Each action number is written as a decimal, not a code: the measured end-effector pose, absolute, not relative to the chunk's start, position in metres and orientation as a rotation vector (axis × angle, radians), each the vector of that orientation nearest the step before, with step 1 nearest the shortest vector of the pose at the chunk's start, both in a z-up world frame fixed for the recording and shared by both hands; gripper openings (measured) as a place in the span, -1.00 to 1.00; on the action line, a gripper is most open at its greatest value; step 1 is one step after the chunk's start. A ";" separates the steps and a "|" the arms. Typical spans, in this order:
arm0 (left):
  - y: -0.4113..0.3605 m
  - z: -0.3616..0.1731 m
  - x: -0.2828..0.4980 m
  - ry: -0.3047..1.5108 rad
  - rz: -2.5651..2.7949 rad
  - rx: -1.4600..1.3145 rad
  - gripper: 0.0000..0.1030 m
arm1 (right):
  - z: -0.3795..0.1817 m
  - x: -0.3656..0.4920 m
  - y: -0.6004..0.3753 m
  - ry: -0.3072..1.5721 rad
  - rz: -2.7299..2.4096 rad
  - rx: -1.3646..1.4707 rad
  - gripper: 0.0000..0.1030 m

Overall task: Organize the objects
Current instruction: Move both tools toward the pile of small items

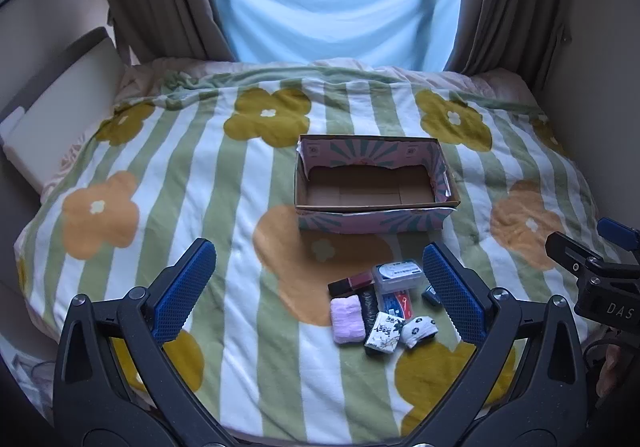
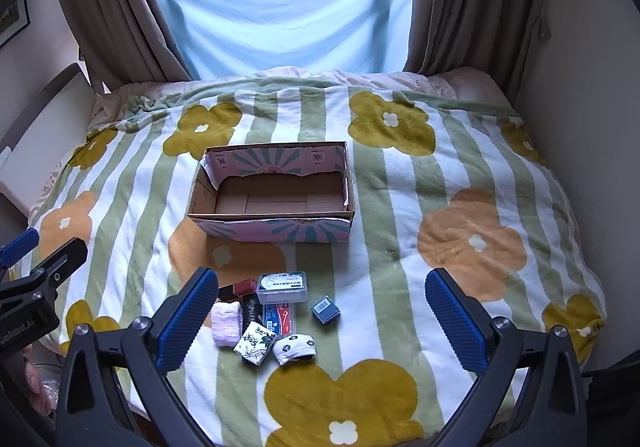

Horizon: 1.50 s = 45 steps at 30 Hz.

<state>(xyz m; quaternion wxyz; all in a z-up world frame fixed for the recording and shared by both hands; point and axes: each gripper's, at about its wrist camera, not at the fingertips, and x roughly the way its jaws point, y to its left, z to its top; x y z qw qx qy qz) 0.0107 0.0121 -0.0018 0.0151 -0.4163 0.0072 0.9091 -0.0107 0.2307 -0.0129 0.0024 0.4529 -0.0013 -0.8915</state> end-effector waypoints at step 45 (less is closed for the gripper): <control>0.017 -0.006 0.002 -0.007 2.783 -1.344 0.99 | -0.014 -0.009 0.231 -0.015 -2.773 1.410 0.99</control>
